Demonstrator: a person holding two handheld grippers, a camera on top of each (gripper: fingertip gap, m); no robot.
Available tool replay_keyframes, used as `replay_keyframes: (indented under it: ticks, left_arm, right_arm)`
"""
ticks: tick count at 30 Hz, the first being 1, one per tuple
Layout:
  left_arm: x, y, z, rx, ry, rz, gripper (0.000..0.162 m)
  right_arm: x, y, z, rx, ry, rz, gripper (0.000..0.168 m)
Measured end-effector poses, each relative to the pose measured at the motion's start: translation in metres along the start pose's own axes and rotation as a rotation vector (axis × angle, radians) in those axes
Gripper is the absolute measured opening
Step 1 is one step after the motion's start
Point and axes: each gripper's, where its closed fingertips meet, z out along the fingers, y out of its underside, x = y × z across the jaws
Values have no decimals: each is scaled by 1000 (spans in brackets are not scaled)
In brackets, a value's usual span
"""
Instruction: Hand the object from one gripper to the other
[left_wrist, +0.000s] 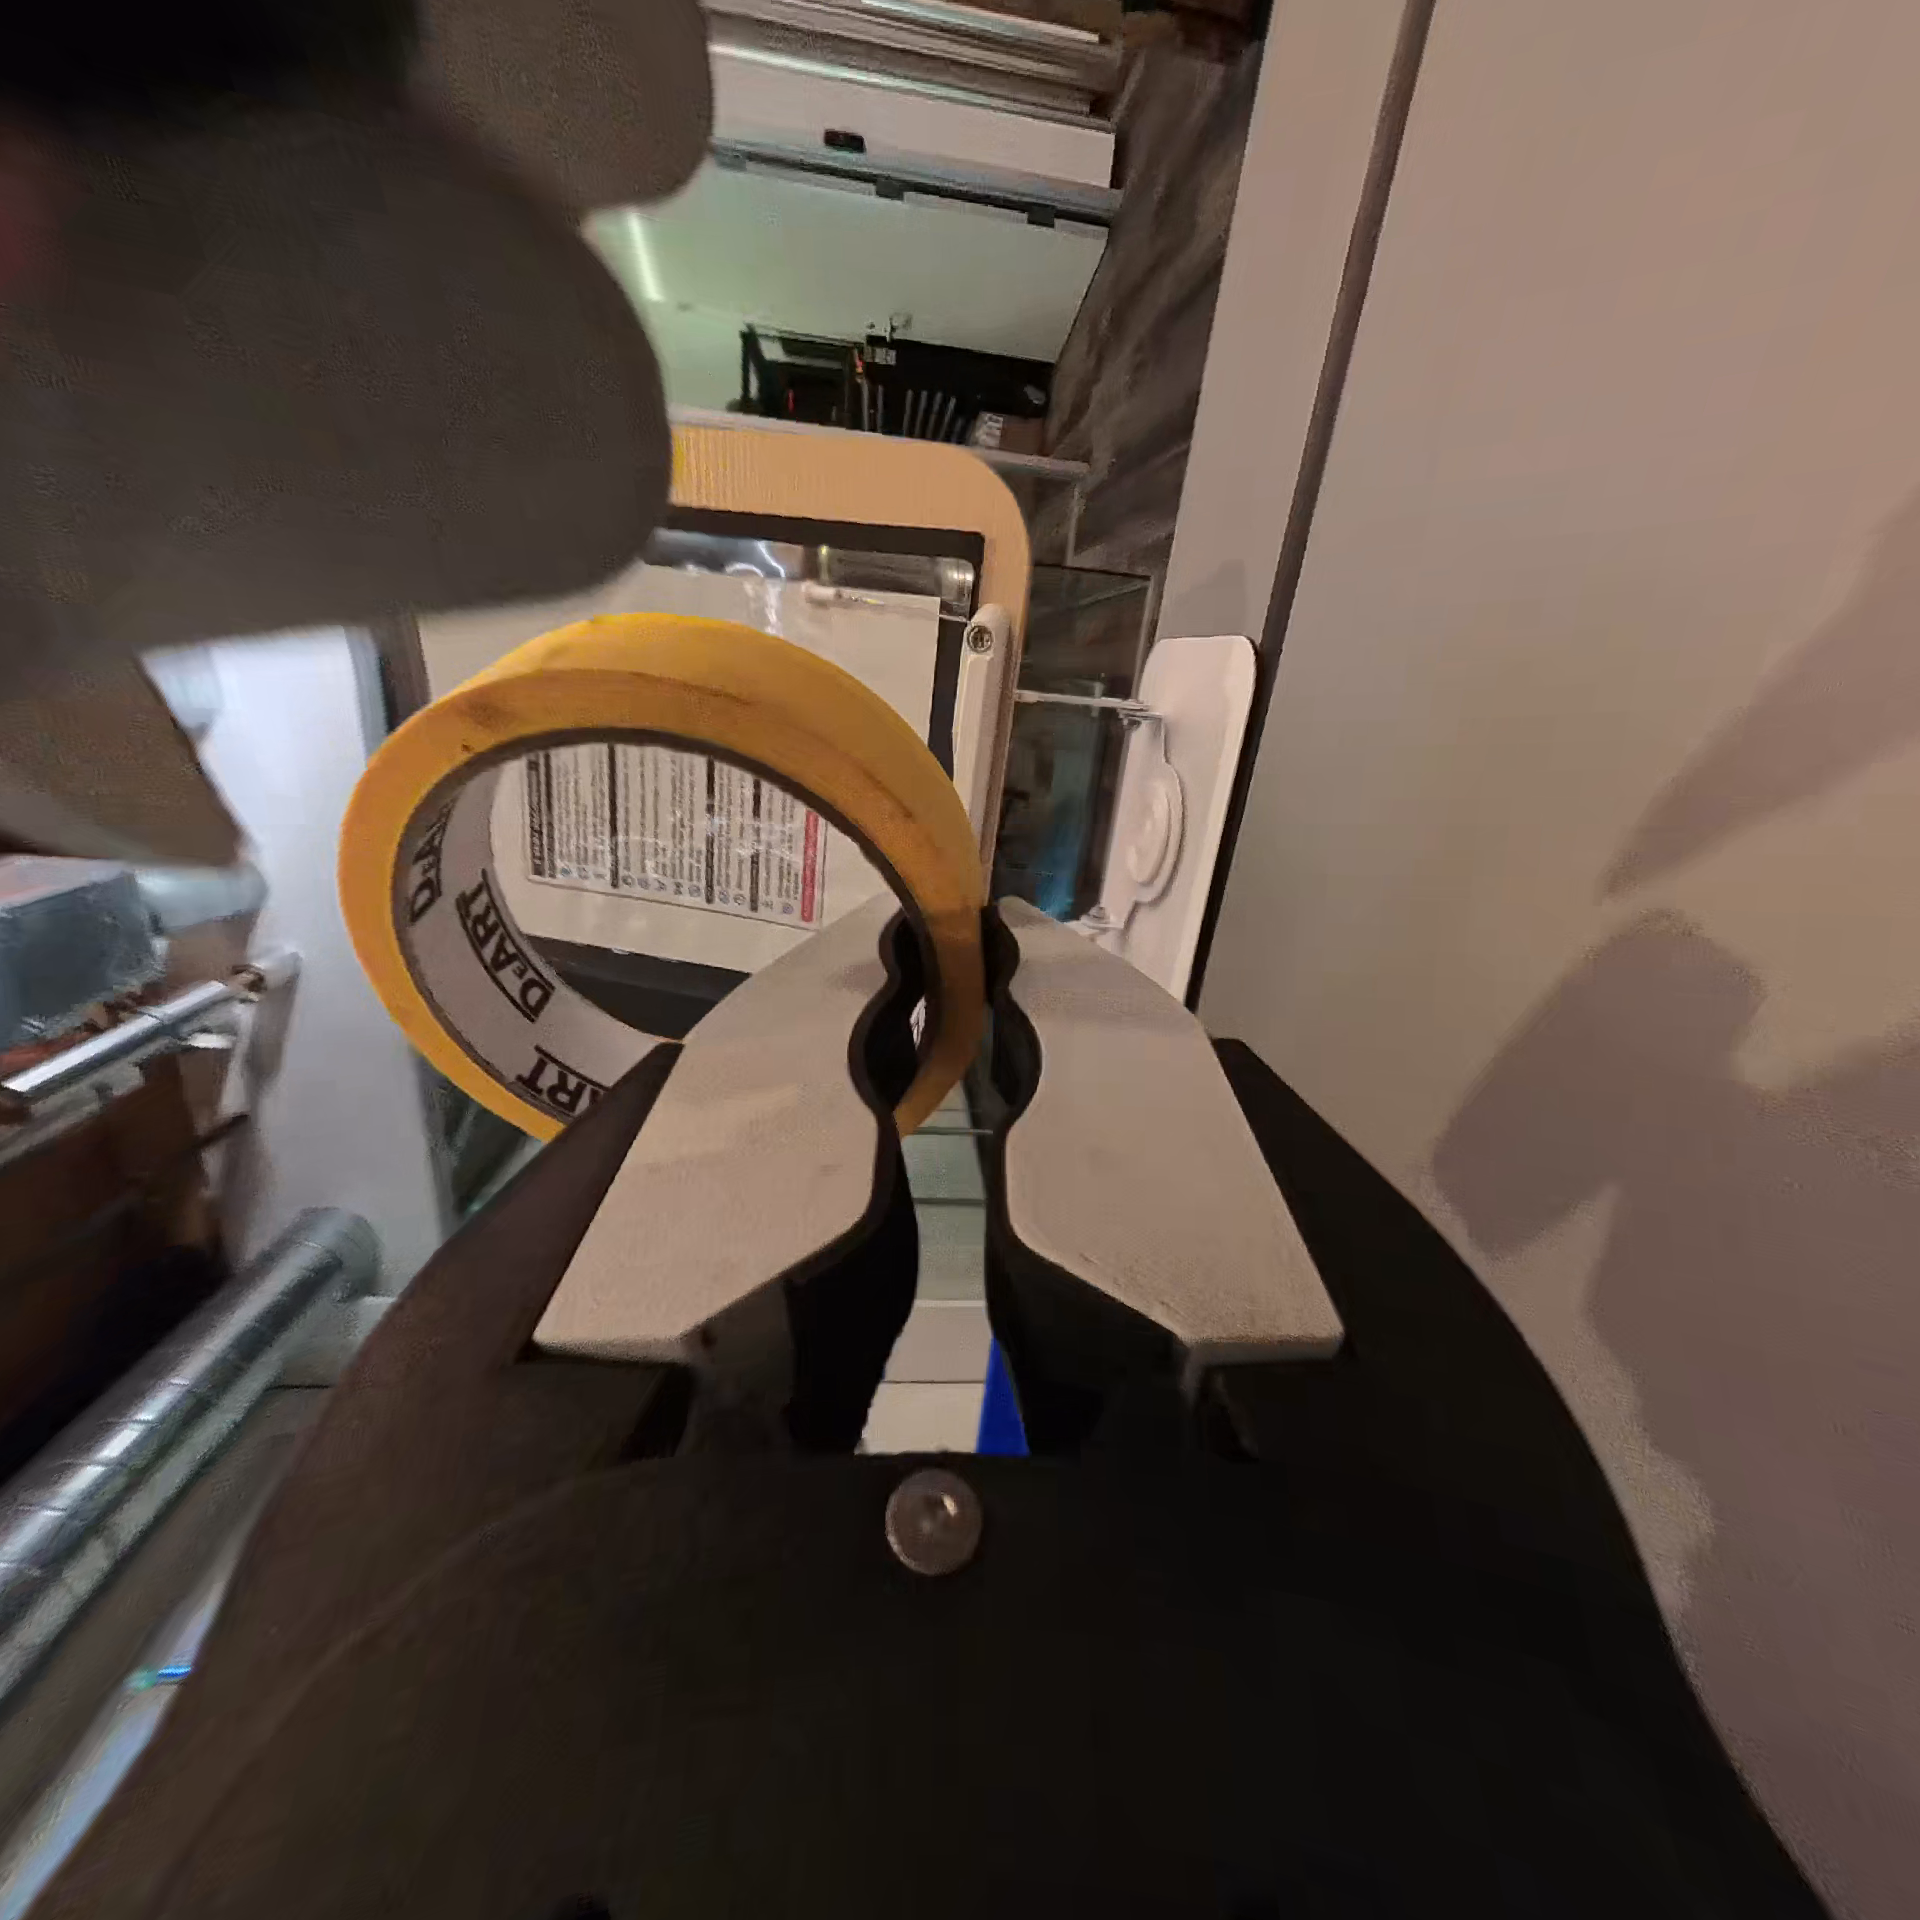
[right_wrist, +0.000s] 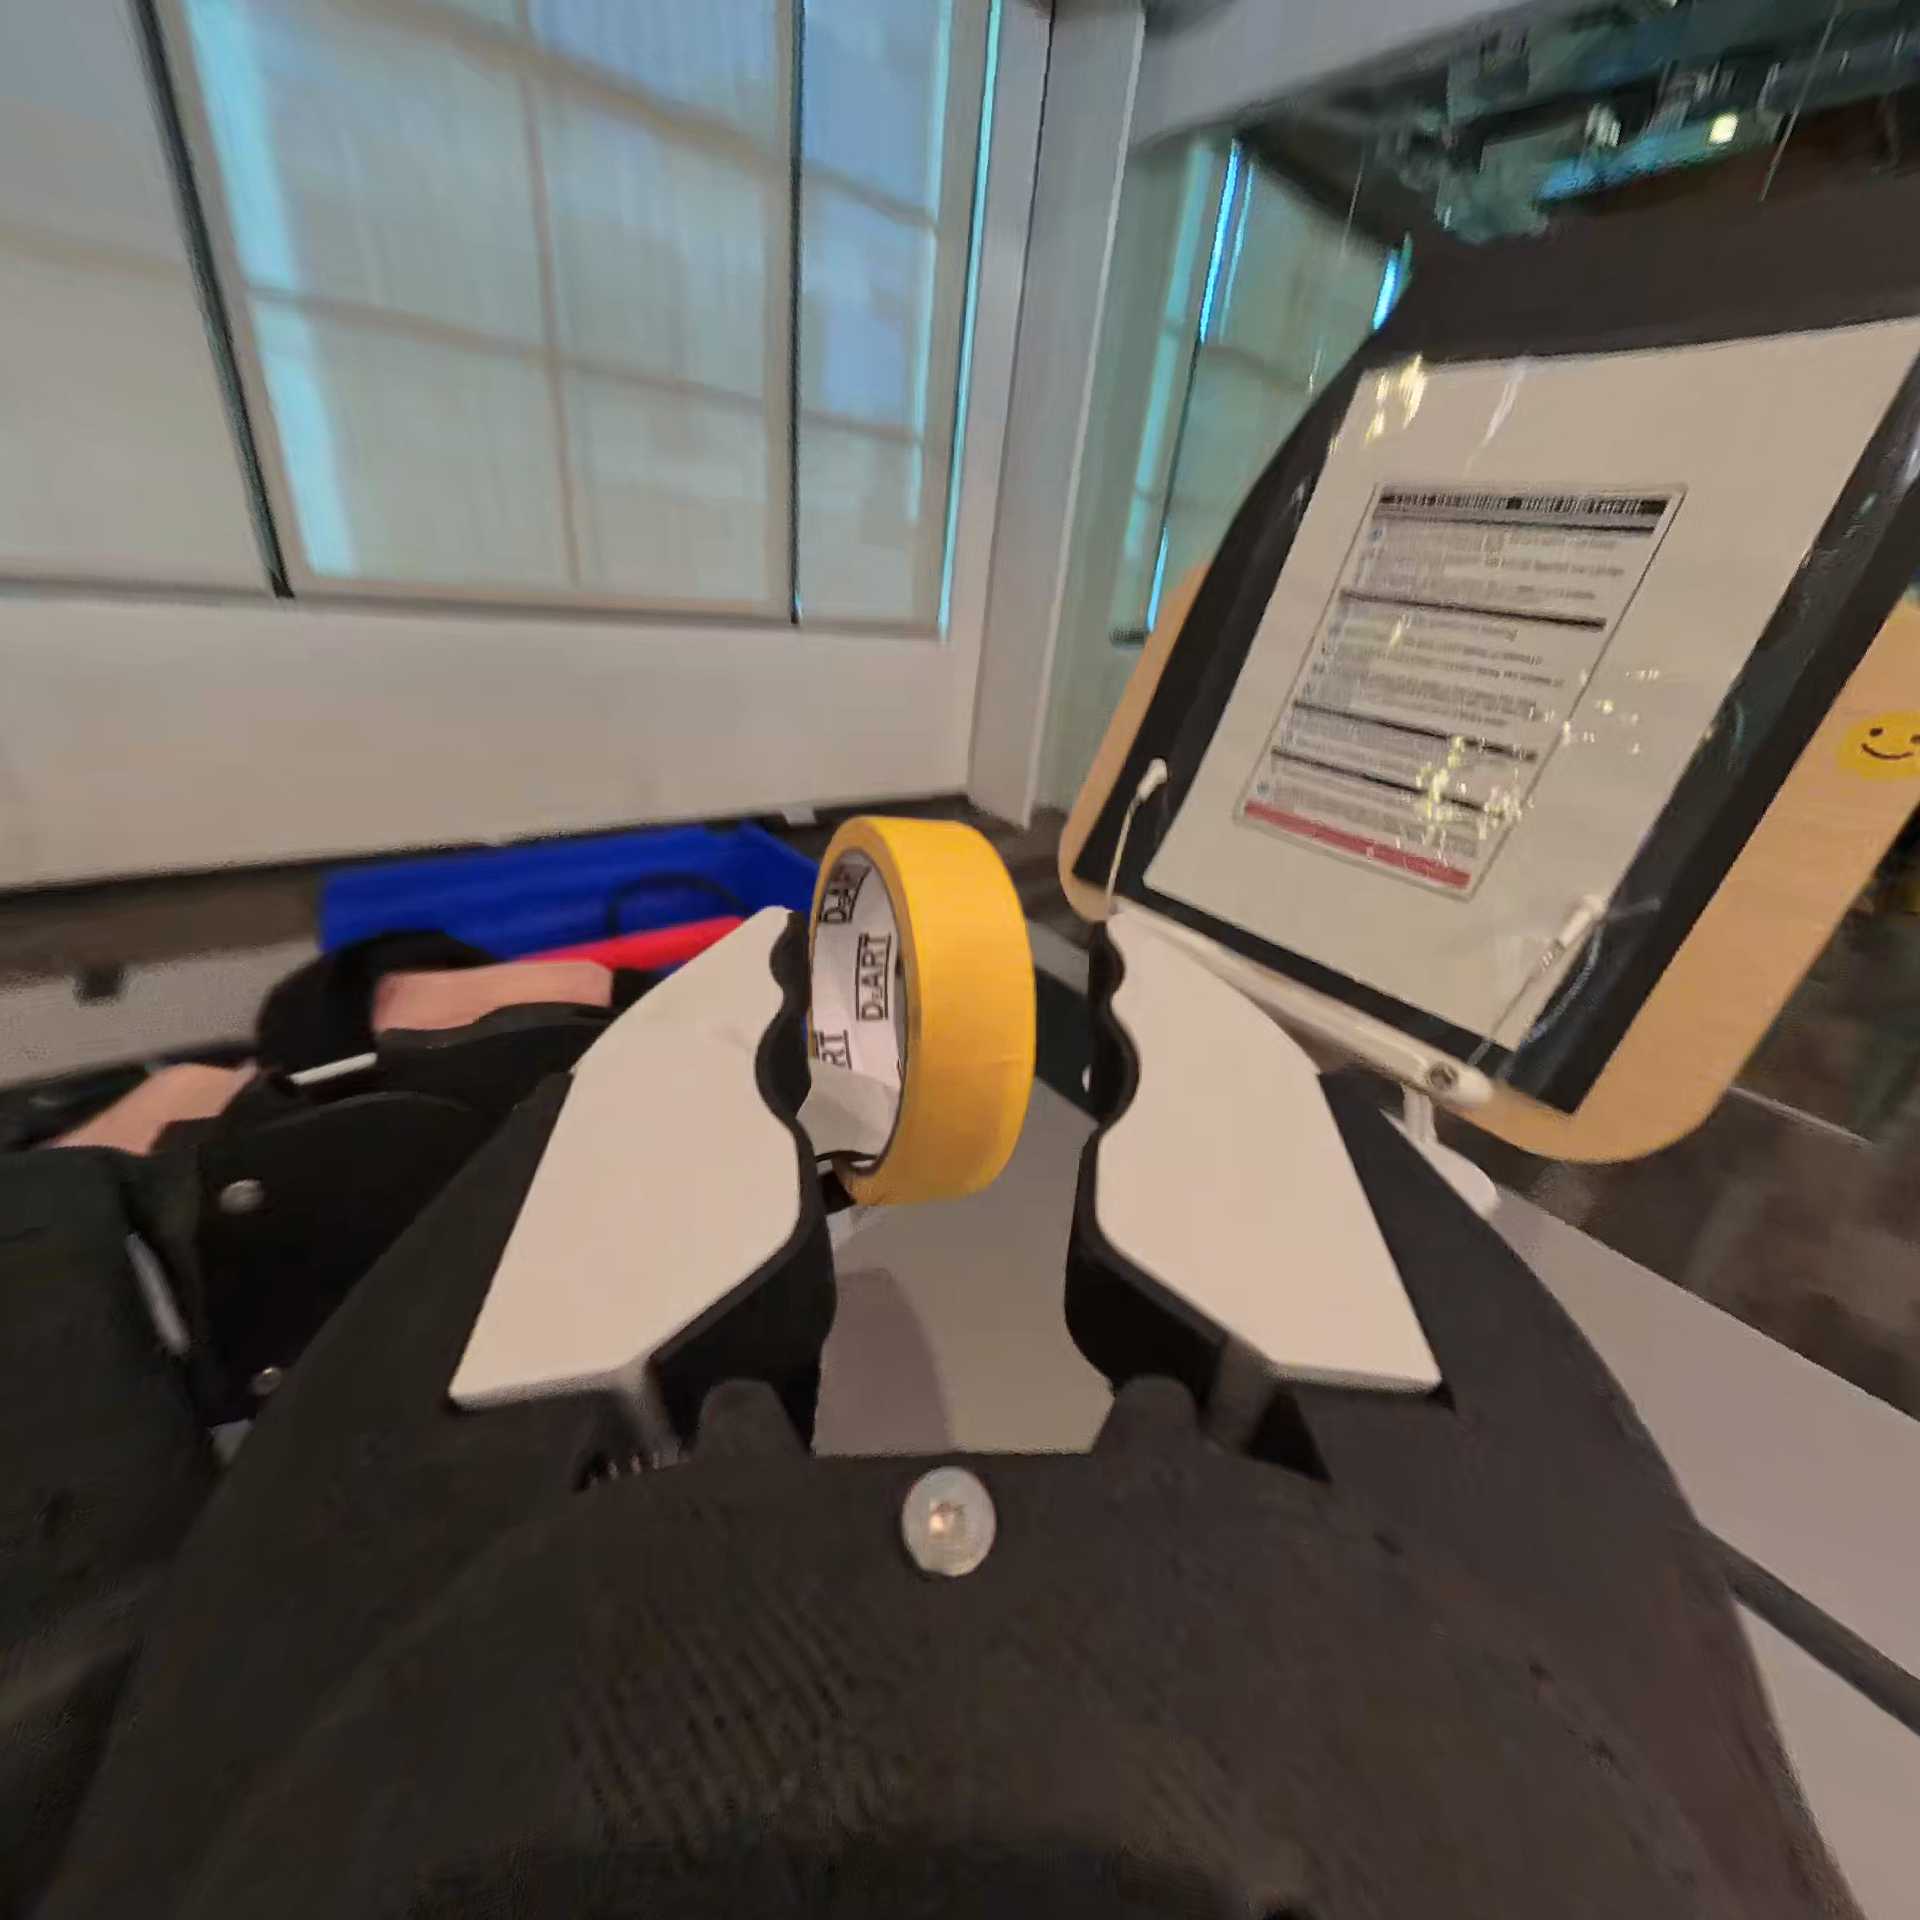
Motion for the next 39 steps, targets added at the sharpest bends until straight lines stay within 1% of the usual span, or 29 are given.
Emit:
replay_keyframes:
  ticks: [2,4,5,6,7,8,10,11,12,13,15,17,19,21,22,23,24,25,27,29,33,34,36,37,39]
  left_arm:
    - [7,-5,-1,-2,3,50,9]
    - [12,-8,-2,0,7,82,9]
    - [14,-9,-3,1,6,109,9]
    - [16,-10,-3,-1,2,129,10]
    - [20,-11,-3,1,14,120,10]
    - [22,-13,-2,15,22,77,14]
    - [25,-18,-3,22,76,-19,48]
    - [26,-20,-4,33,112,-72,56]
    - [25,-25,-8,65,147,-127,60]
    - [19,-30,-12,111,159,-181,59]
    - [-3,-35,-21,196,130,-293,54]
    - [-34,-34,-32,276,66,-407,51]
    - [-62,-27,-43,339,-13,-455,54]
    - [-72,-23,-52,390,-43,-403,59]
    - [-73,-22,-56,414,-52,-365,65]
    - [-71,-23,-59,441,-56,-311,70]
    - [-65,-23,-60,459,-54,-241,71]
    - [-58,-22,-59,463,-51,-171,69]
    - [-51,-22,-57,463,-89,-87,65]
    - [-43,-28,-53,459,-116,-25,64]
    - [-22,-57,-58,516,-202,101,63]
    - [-21,-64,-62,543,-241,111,59]
    - [-22,-77,-76,624,-306,110,36]
    - [-21,-81,-83,663,-319,104,31]
    - [-25,-78,-81,650,-288,54,29]
  right_arm:
    - [2,16,4,-119,44,-58,52]
    - [10,27,5,-196,101,-106,51]
    - [12,31,4,-229,115,-125,44]
    - [12,36,4,-264,106,-141,29]
    - [12,40,4,-297,99,-154,29]
    - [16,43,3,-324,112,-169,28]
    - [27,40,0,-323,184,-246,28]
    - [34,37,-2,-316,224,-301,27]
    - [39,34,-5,-312,257,-346,28]
    - [44,32,-7,-315,274,-372,28]
    - [49,33,-11,-344,265,-362,28]
    - [52,44,-14,-424,203,-273,28]
    - [48,56,-18,-487,92,-95,28]
    - [39,63,-23,-522,-39,121,27]
    - [35,64,-27,-536,-104,228,27]
    - [31,65,-32,-550,-171,332,27]
    - [28,65,-37,-559,-235,431,27]
    - [26,63,-43,-565,-291,518,27]
    - [23,62,-54,-582,-391,648,27]
    - [16,62,-64,-604,-495,729,27]
    - [-11,64,-68,-654,-669,823,27]
    - [-16,68,-66,-675,-682,824,27]
    - [-24,73,-61,-694,-708,837,27]
    - [-27,75,-60,-697,-734,858,27]
    - [-29,76,-57,-686,-768,887,28]
